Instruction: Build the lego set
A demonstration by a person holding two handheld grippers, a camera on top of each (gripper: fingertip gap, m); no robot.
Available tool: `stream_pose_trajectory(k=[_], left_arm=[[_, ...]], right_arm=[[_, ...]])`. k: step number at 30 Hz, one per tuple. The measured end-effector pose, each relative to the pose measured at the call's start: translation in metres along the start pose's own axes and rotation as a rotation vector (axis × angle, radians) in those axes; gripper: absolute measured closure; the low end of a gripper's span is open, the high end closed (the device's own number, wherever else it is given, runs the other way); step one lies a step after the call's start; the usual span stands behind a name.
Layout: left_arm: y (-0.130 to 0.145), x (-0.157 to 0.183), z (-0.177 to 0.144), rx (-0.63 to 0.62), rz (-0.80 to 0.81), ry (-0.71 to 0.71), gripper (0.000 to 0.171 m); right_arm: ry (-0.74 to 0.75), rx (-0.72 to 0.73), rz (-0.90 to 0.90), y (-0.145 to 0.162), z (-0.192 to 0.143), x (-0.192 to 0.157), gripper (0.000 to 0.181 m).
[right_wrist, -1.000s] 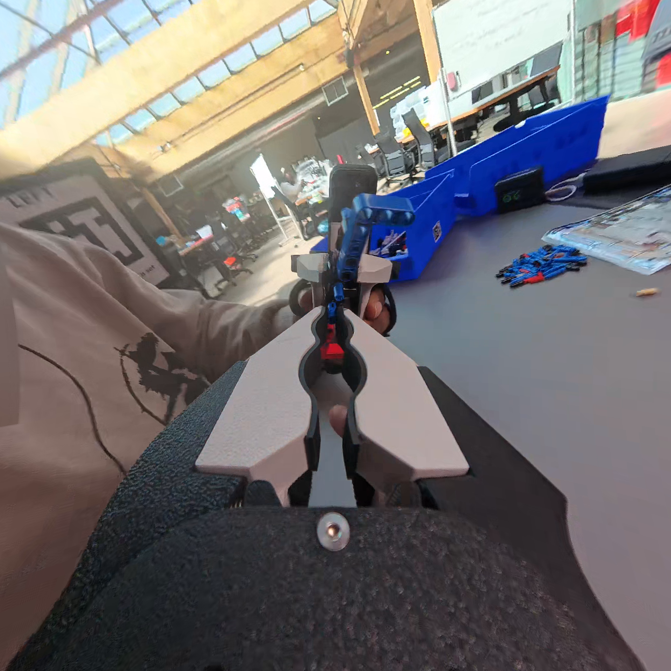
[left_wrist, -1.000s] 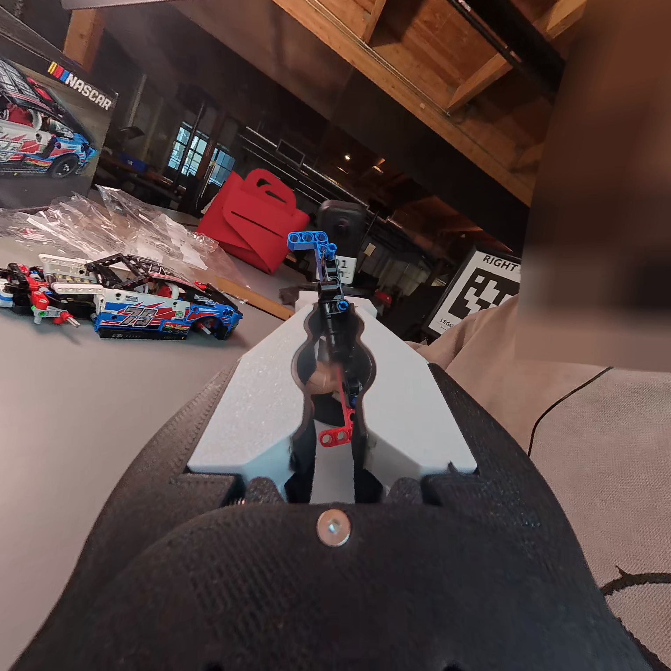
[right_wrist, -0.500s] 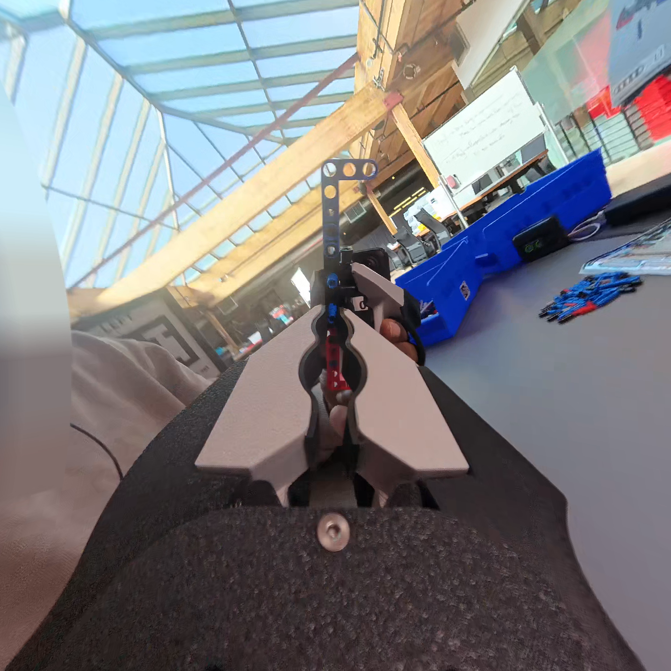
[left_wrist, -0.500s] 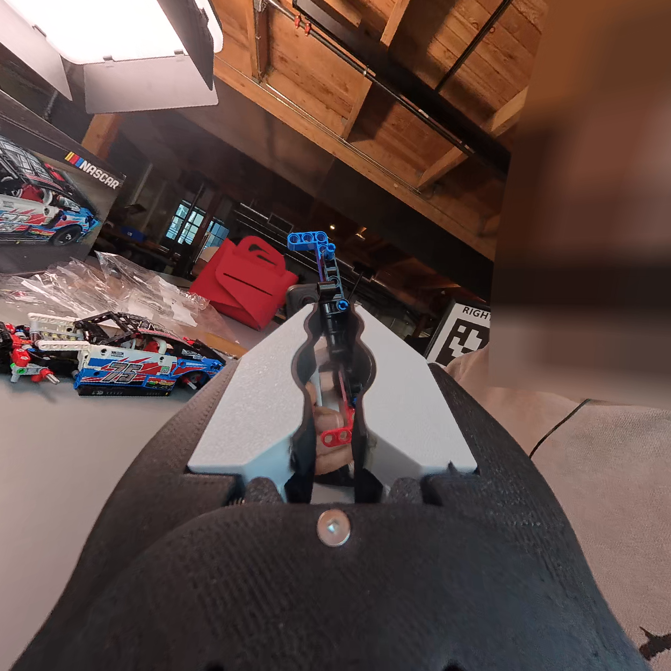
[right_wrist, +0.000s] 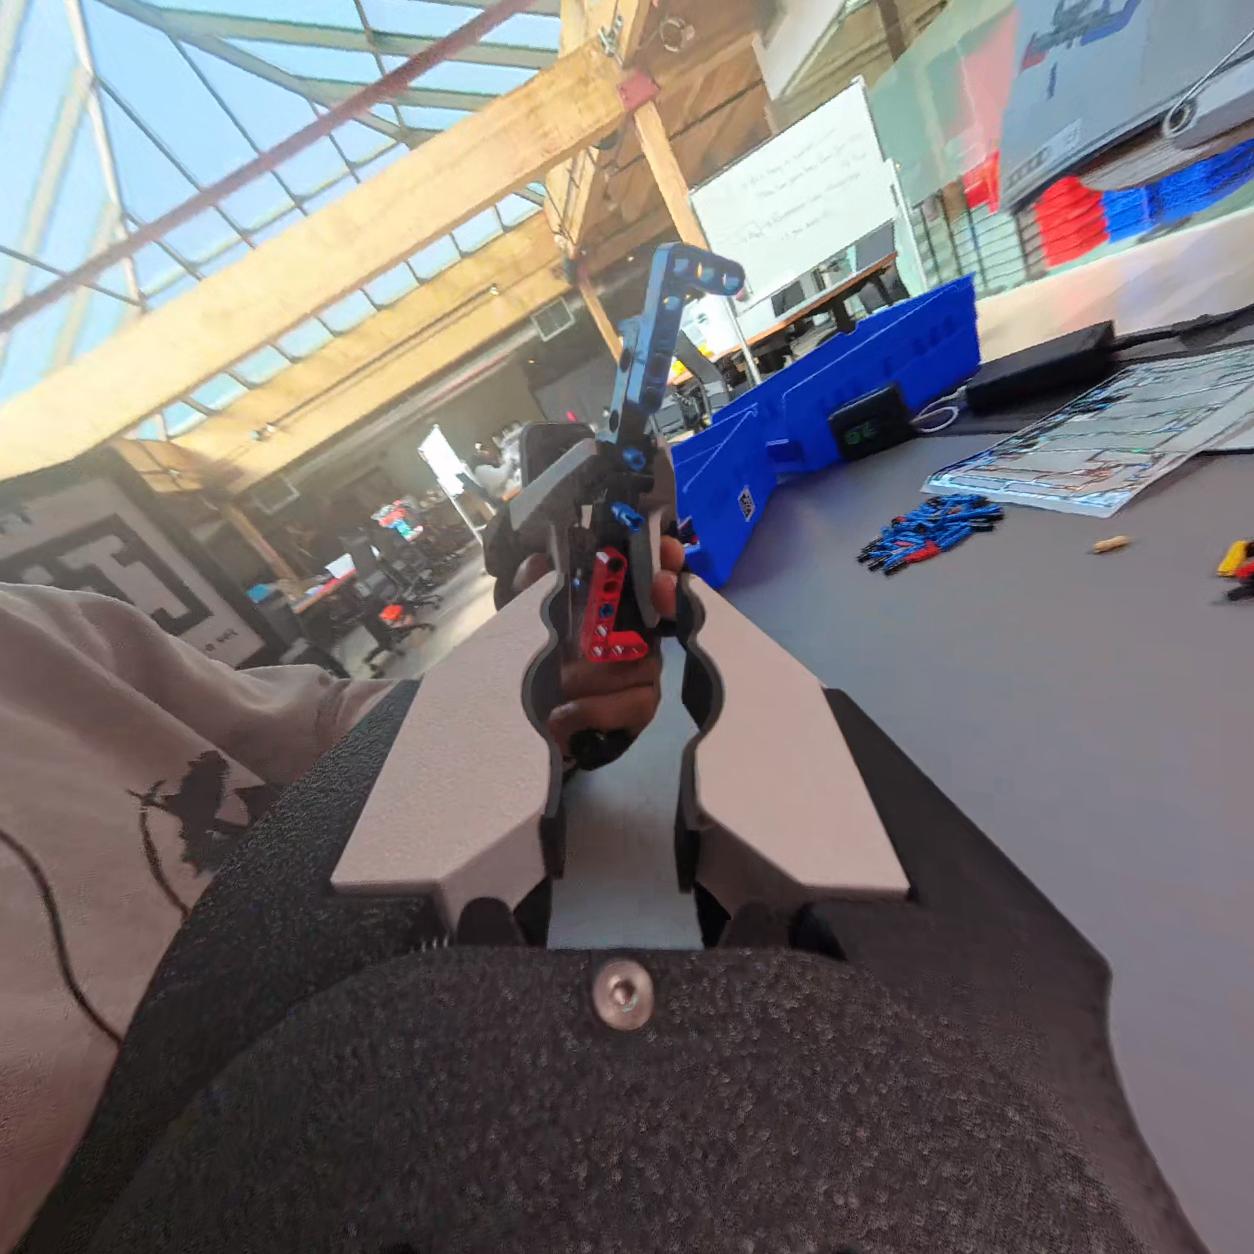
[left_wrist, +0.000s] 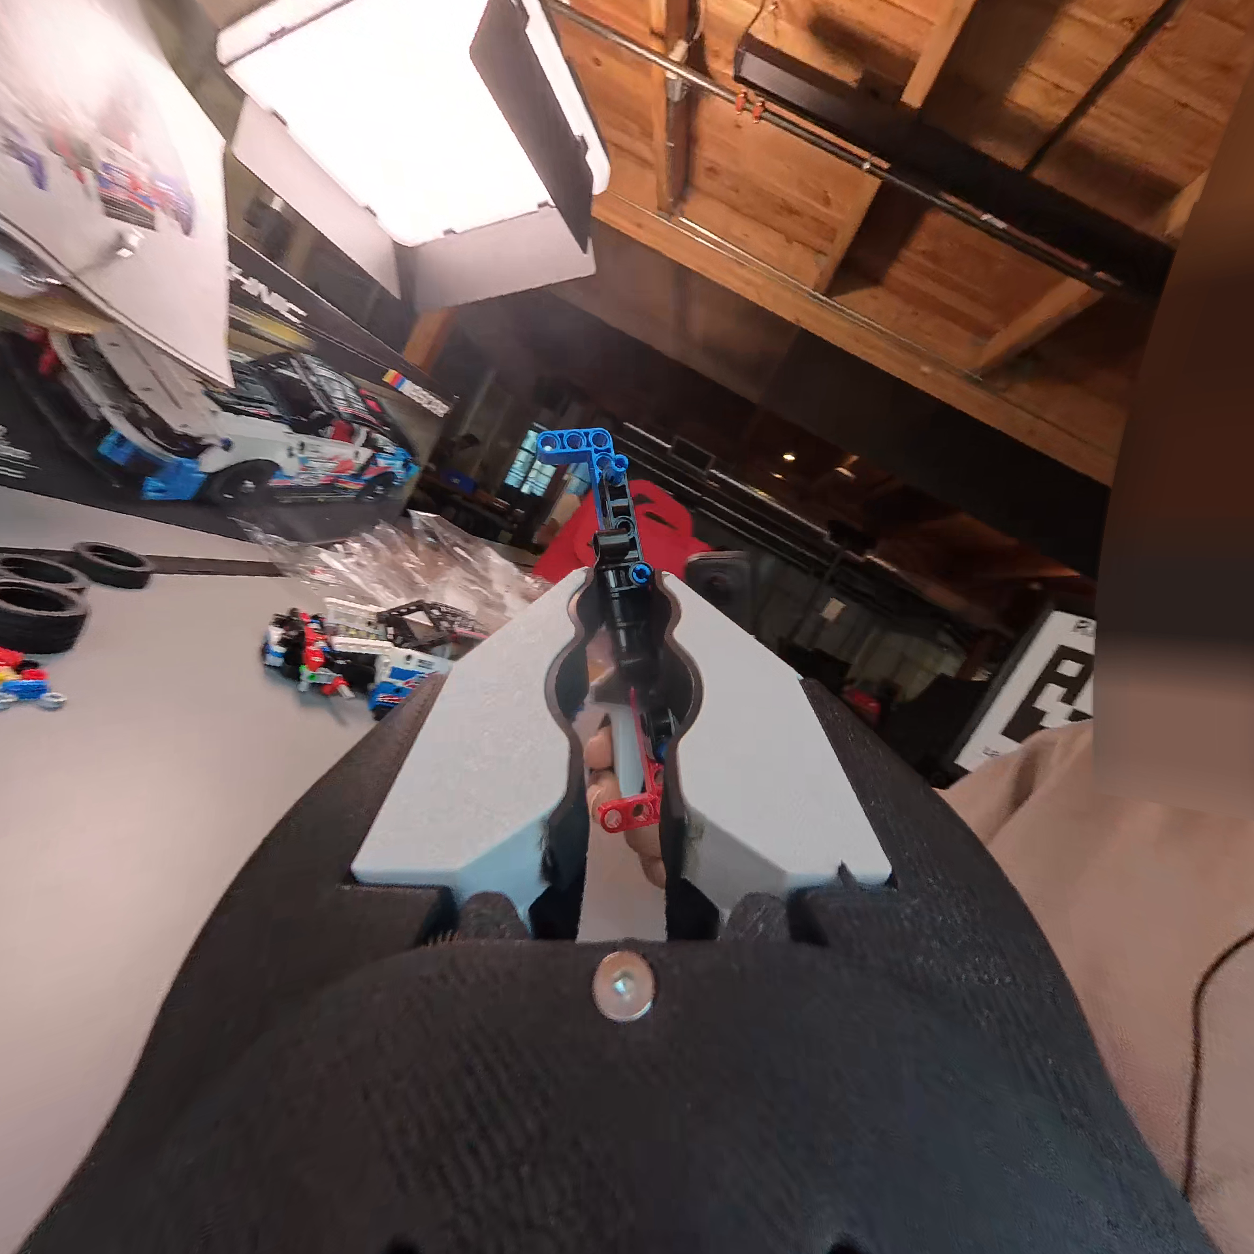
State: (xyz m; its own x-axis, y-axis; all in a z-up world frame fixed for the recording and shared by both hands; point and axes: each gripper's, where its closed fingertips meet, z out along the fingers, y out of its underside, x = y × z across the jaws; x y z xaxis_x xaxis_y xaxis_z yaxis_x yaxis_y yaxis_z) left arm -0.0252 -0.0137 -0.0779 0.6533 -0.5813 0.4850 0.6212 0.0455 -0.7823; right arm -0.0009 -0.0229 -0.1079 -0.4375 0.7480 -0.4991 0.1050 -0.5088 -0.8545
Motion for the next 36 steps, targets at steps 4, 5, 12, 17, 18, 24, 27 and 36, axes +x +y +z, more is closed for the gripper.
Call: stream_pose_trajectory(k=[4,5,12,17,18,24,27,36], left_arm=[[0.005,-0.021,-0.004,0.035,0.106,-0.197,0.158],[0.008,-0.024,-0.003,0.033,0.129,-0.235,0.158],[0.026,-0.023,0.004,0.029,0.173,-0.282,0.158],[0.032,-0.017,0.008,-0.026,0.125,-0.216,0.15],[0.033,-0.018,0.008,-0.05,0.096,-0.207,0.145],[0.058,-0.035,0.001,-0.26,-0.068,-0.203,0.137],[0.066,-0.04,-0.001,-0.292,-0.059,-0.236,0.156],[0.06,-0.047,-0.001,-0.14,-0.074,-0.309,0.157]], right_arm=[[0.248,-0.039,-0.231,0.002,0.005,0.017,0.147],[0.296,-0.062,-0.276,0.004,0.008,0.02,0.146],[0.414,-0.111,-0.329,0.007,0.01,0.033,0.157],[0.375,-0.16,-0.453,0.006,0.002,0.036,0.157],[0.362,-0.194,-0.507,0.007,0.0,0.037,0.157],[0.384,-0.426,-0.938,0.02,-0.011,0.049,0.158],[0.39,-0.489,-1.042,0.031,-0.009,0.051,0.157],[0.476,-0.413,-0.849,0.033,0.0,0.058,0.143]])
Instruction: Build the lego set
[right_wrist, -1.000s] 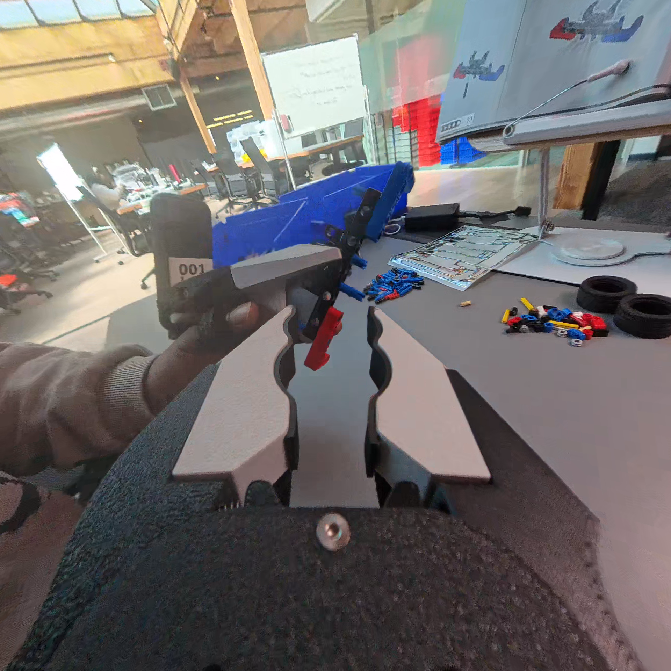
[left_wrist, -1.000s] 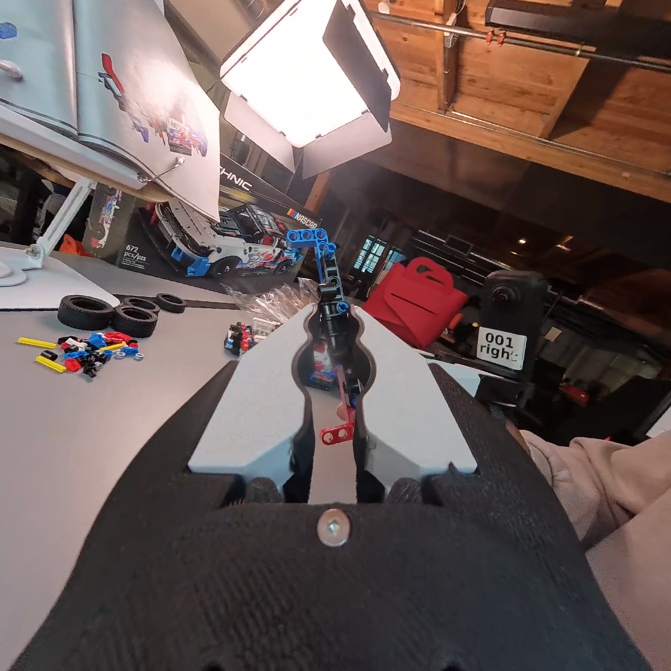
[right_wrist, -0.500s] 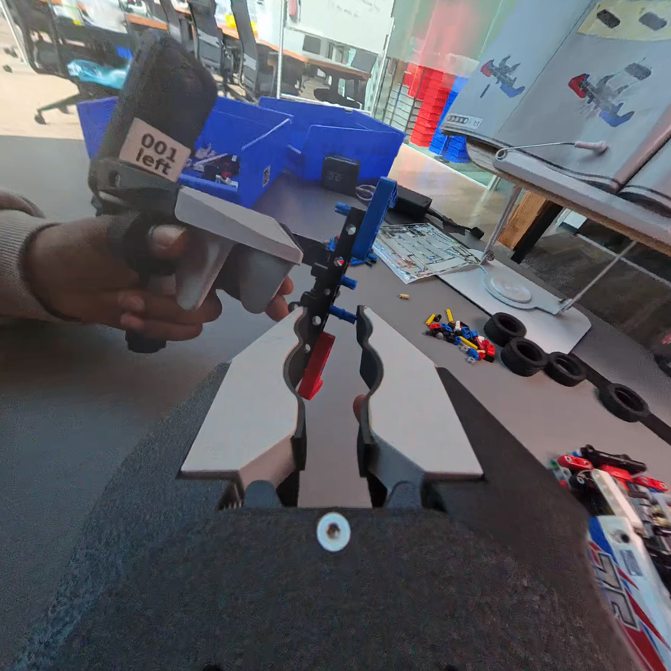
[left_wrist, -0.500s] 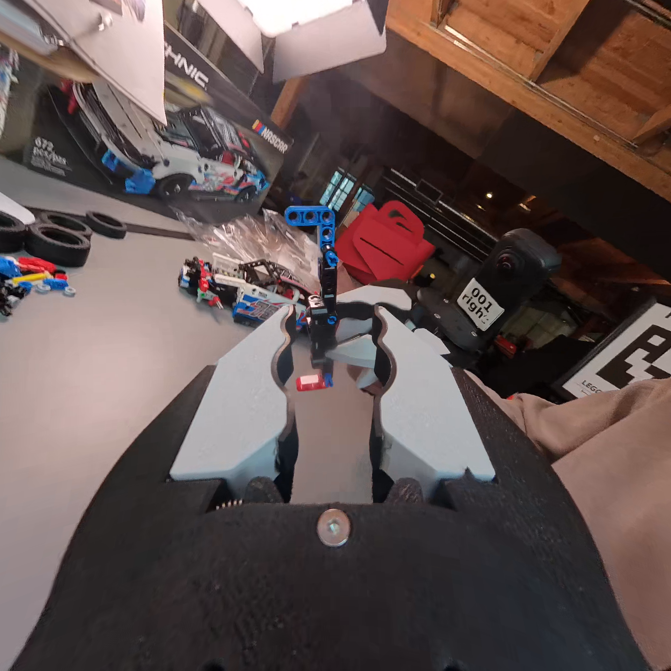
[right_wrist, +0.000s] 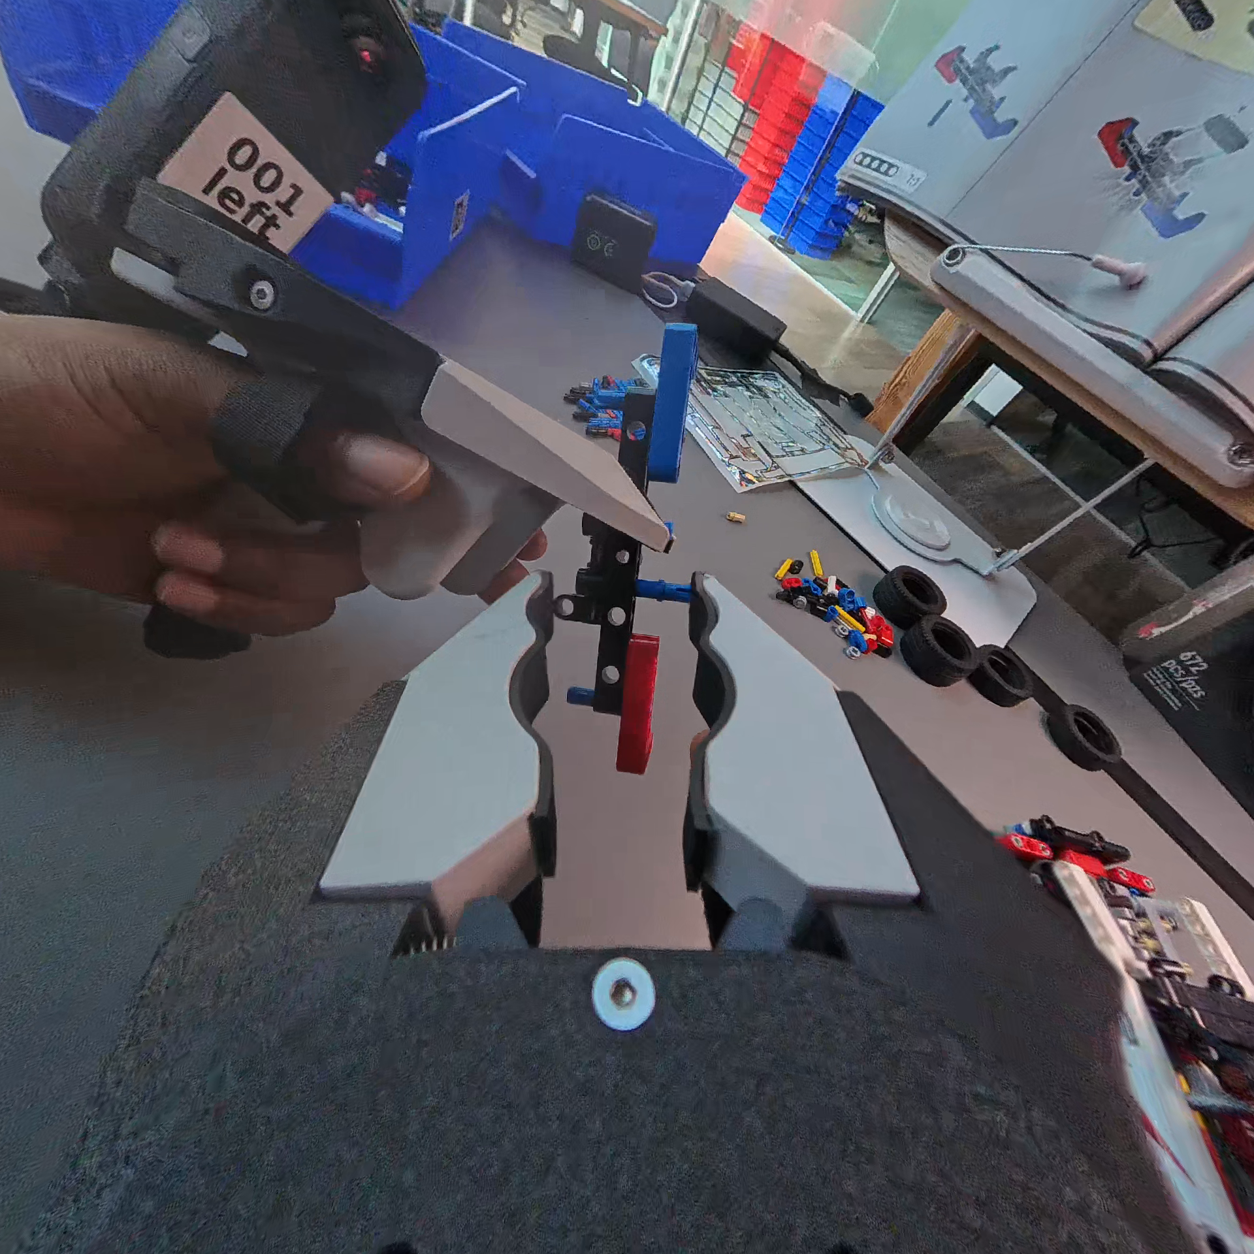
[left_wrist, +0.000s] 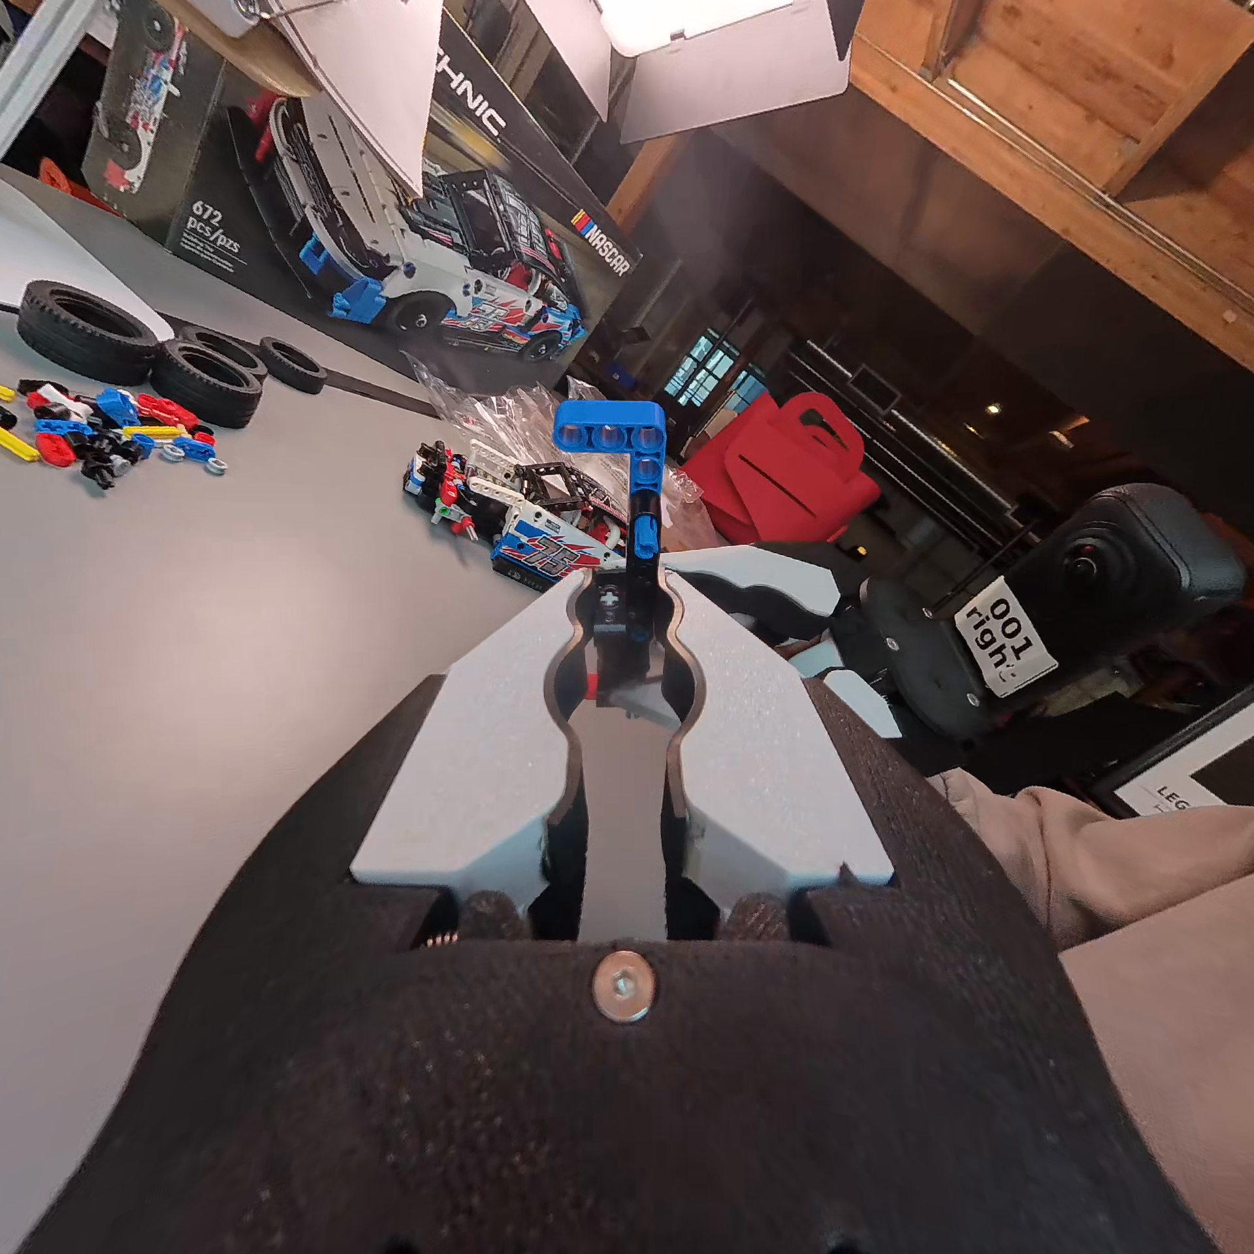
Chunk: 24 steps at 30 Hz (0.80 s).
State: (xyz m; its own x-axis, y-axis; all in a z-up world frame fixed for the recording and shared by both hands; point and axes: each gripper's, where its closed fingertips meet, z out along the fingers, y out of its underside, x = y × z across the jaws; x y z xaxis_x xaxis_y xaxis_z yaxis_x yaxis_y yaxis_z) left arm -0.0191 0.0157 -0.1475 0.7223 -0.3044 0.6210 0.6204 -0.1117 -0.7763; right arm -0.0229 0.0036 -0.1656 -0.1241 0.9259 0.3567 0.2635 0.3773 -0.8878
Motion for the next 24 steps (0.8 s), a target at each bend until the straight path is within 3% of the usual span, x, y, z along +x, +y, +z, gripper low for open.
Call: stream_pose_trajectory(k=[8,9,19,24], left_arm=[[0.0,-0.001,-0.001,0.033,-0.064,-0.002,0.156],[0.0,0.0,-0.001,0.034,-0.066,-0.002,0.155],[0.007,-0.005,-0.004,0.008,-0.165,-0.002,0.154],[0.007,-0.009,-0.002,-0.009,-0.225,0.0,0.154]], right_arm=[[0.05,0.015,-0.071,-0.003,0.0,0.005,0.151],[0.028,0.016,-0.093,-0.003,0.001,0.0,0.159],[0.023,-0.02,-0.193,0.003,0.003,-0.005,0.16],[-0.012,-0.002,-0.124,0.006,0.006,-0.002,0.158]])
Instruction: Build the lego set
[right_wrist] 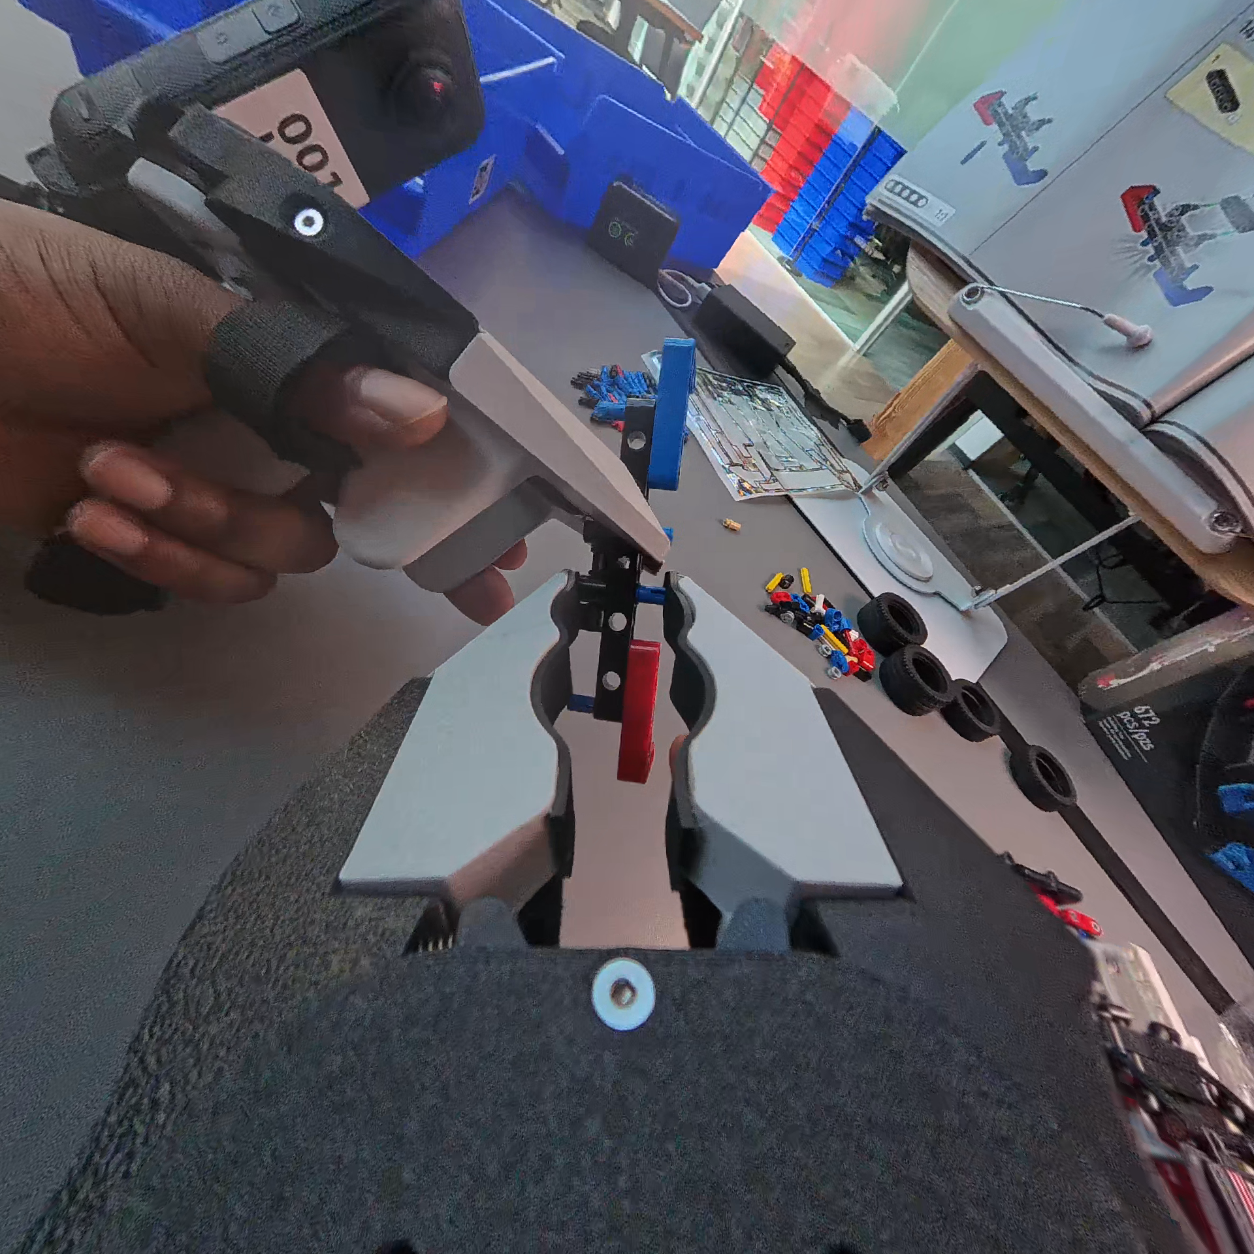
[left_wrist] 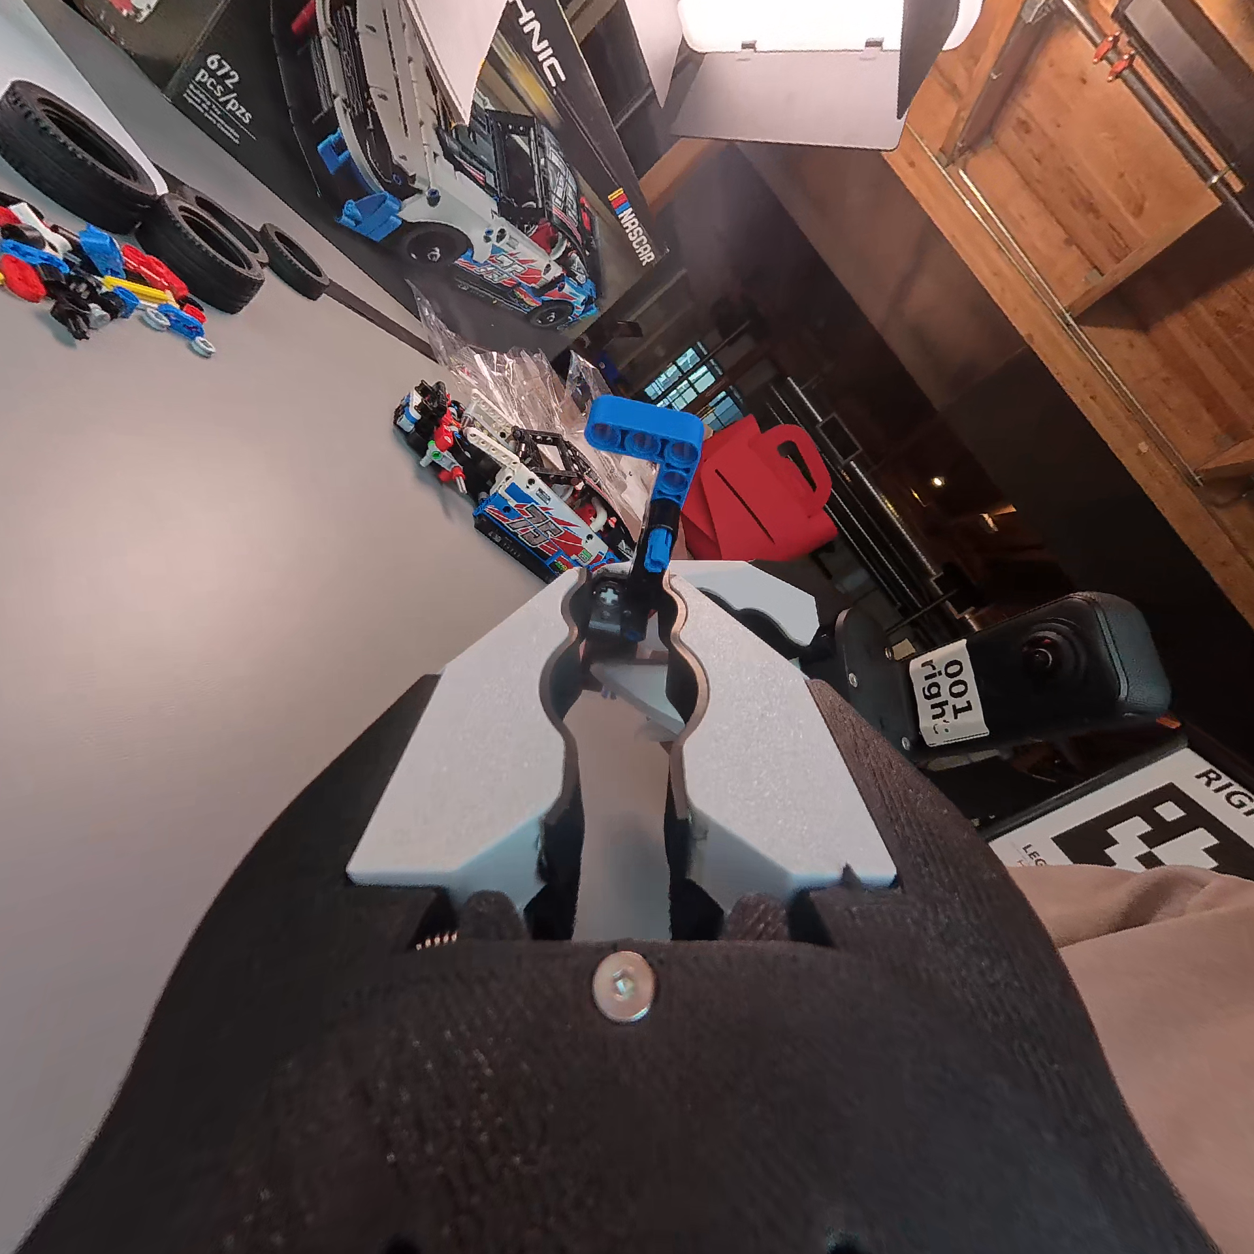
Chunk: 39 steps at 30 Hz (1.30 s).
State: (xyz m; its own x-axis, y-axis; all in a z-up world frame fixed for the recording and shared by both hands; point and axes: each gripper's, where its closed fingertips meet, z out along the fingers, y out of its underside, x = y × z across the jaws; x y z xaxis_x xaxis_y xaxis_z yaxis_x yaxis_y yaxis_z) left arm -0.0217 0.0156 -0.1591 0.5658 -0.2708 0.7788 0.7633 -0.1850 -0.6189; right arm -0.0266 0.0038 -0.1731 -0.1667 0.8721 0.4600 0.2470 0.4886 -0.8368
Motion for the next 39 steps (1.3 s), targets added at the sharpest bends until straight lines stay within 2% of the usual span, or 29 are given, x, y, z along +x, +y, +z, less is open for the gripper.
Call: stream_pose_trajectory(k=[4,9,10,12,14,18,20,23,26,28,30,33,35,36,39], left_arm=[[0.0,-0.004,-0.001,0.013,-0.045,-0.002,0.156],[0.001,-0.001,-0.001,0.004,-0.072,0.024,0.155],[0.0,0.002,0.0,0.001,-0.075,0.045,0.152],[-0.006,0.013,-0.001,0.008,-0.08,0.118,0.13],[-0.016,0.013,-0.005,0.051,-0.055,0.11,0.118],[-0.03,0.007,-0.014,0.089,-0.022,0.075,0.113],[-0.024,0.005,-0.011,0.049,-0.019,0.07,0.118],[-0.01,0.005,-0.006,-0.029,-0.009,0.077,0.153],[-0.011,0.004,-0.006,-0.035,-0.004,0.081,0.165],[-0.017,0.0,-0.009,-0.028,-0.027,0.083,0.166],[-0.022,-0.006,-0.013,-0.045,-0.057,0.083,0.166],[-0.01,-0.011,-0.015,-0.201,-0.154,0.133,0.165],[-0.001,-0.018,-0.015,-0.259,-0.238,0.136,0.165],[0.002,-0.022,-0.015,-0.279,-0.263,0.131,0.166],[0.006,-0.031,-0.015,-0.295,-0.237,0.087,0.164]], right_arm=[[0.058,0.014,-0.031,-0.002,0.0,0.003,0.156],[0.034,0.002,-0.014,-0.002,-0.001,0.002,0.159],[0.037,0.0,-0.026,-0.002,-0.002,0.003,0.159],[0.056,-0.005,-0.046,-0.002,-0.003,0.005,0.159],[0.062,0.01,-0.016,-0.003,-0.006,0.009,0.159],[0.076,0.012,0.0,-0.001,-0.009,0.014,0.159],[0.073,0.017,0.001,-0.002,-0.009,0.012,0.159],[0.067,0.05,-0.012,-0.008,-0.009,0.008,0.159],[0.059,0.069,-0.009,-0.008,-0.01,0.006,0.158],[0.051,0.088,0.016,-0.008,-0.014,0.009,0.149],[-0.018,0.092,0.046,-0.006,-0.017,0.007,0.141],[-0.125,0.033,0.123,0.011,-0.018,0.0,0.136],[-0.19,-0.018,0.146,0.022,-0.016,-0.01,0.144],[-0.242,-0.035,0.145,0.024,-0.016,-0.019,0.159],[-0.25,-0.114,0.186,0.034,-0.013,-0.021,0.164]])
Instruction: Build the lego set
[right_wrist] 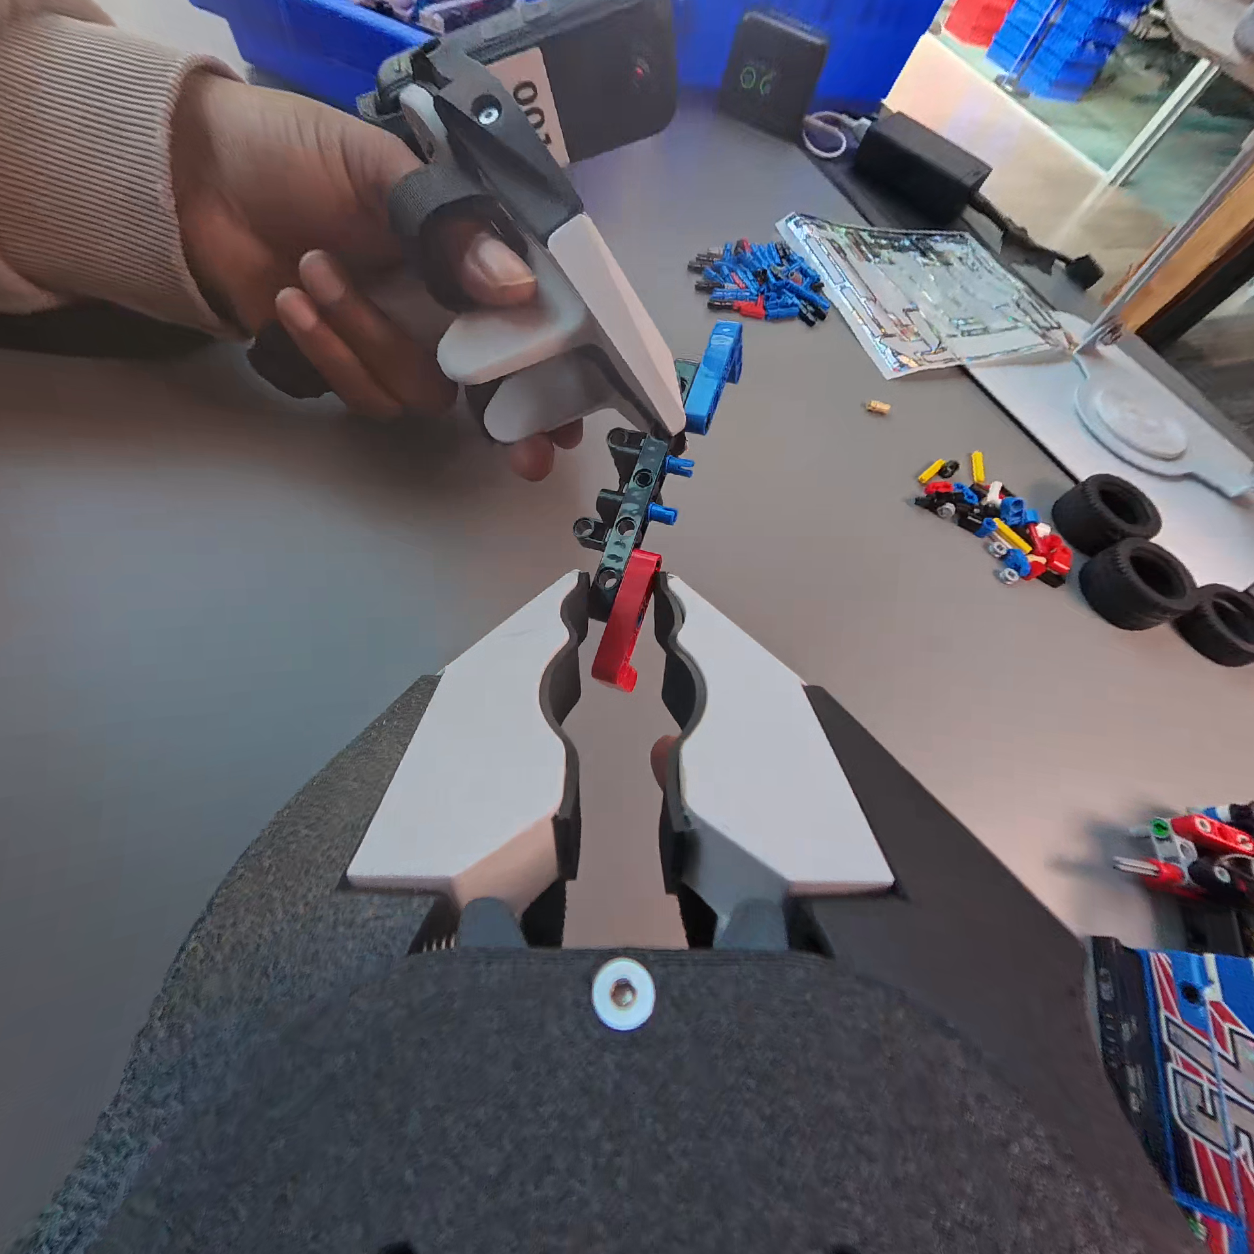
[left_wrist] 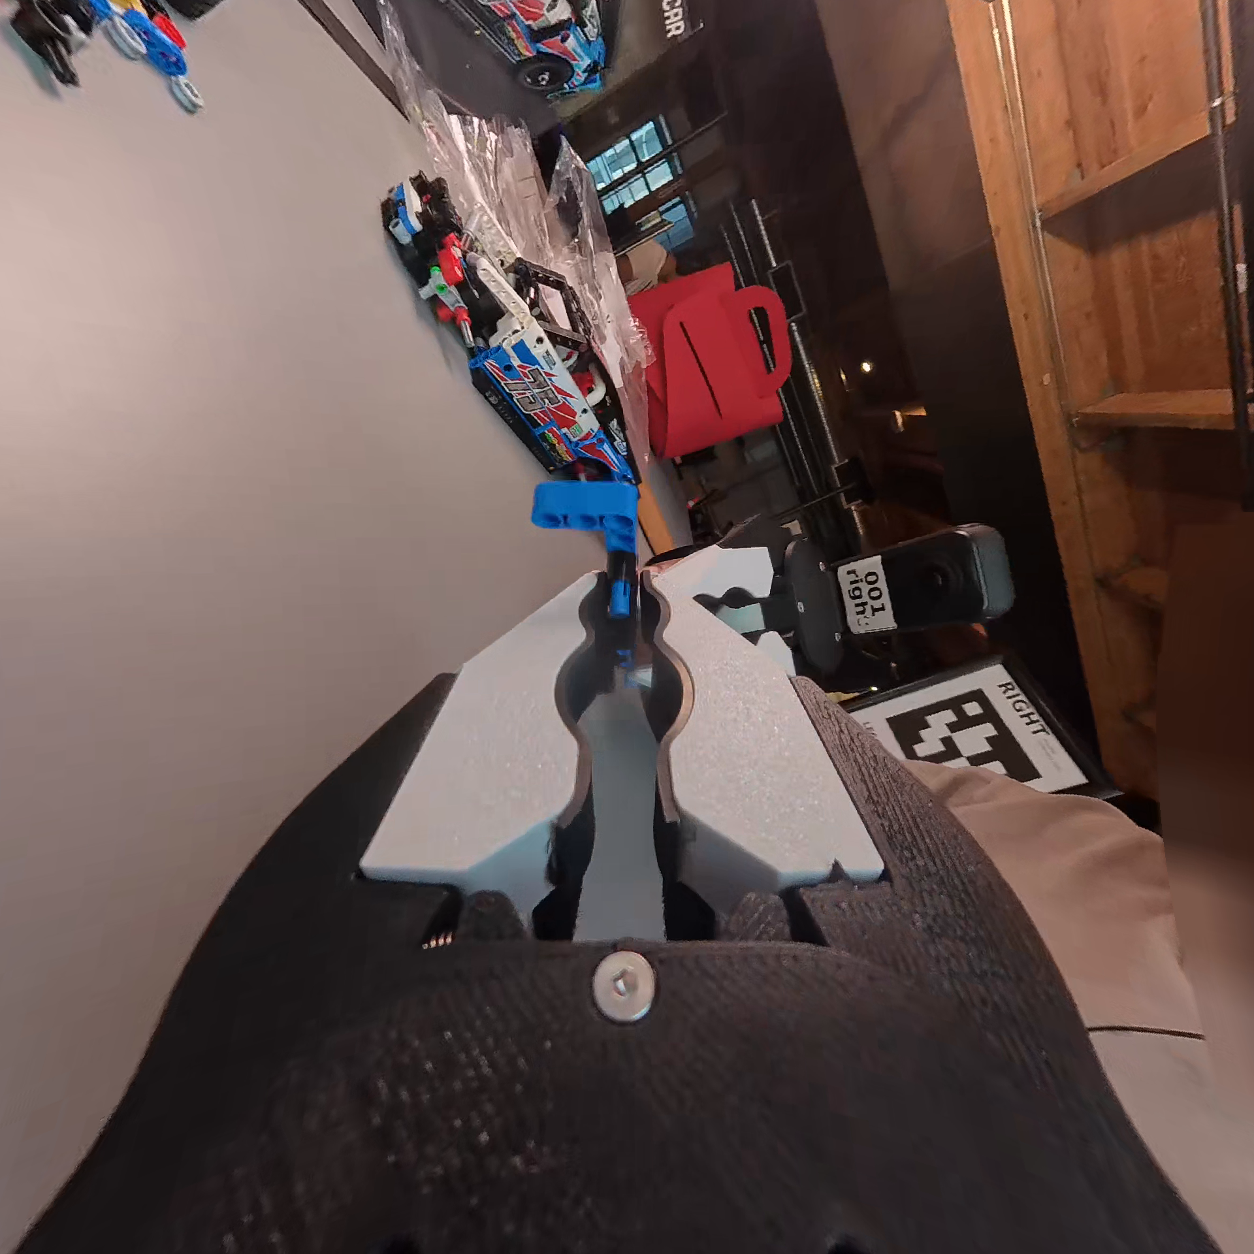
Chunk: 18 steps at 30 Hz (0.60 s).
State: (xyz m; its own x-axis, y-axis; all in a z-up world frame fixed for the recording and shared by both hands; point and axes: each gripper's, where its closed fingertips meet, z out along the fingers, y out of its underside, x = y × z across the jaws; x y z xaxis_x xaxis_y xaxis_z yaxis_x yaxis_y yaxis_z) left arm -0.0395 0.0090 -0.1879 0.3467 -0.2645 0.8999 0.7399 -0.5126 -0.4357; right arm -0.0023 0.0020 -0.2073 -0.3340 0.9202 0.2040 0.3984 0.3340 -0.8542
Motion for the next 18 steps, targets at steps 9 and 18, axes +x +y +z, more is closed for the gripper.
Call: stream_pose_trajectory(k=[9,18], left_arm=[[-0.028,-0.016,-0.029,-0.023,0.481,-0.343,0.127],[0.03,-0.038,-0.028,-0.44,0.748,-0.403,0.119]], right_arm=[[-0.148,-0.08,-0.078,0.027,-0.002,-0.013,0.166],[-0.082,-0.092,-0.335,0.036,0.004,-0.014,0.165]])
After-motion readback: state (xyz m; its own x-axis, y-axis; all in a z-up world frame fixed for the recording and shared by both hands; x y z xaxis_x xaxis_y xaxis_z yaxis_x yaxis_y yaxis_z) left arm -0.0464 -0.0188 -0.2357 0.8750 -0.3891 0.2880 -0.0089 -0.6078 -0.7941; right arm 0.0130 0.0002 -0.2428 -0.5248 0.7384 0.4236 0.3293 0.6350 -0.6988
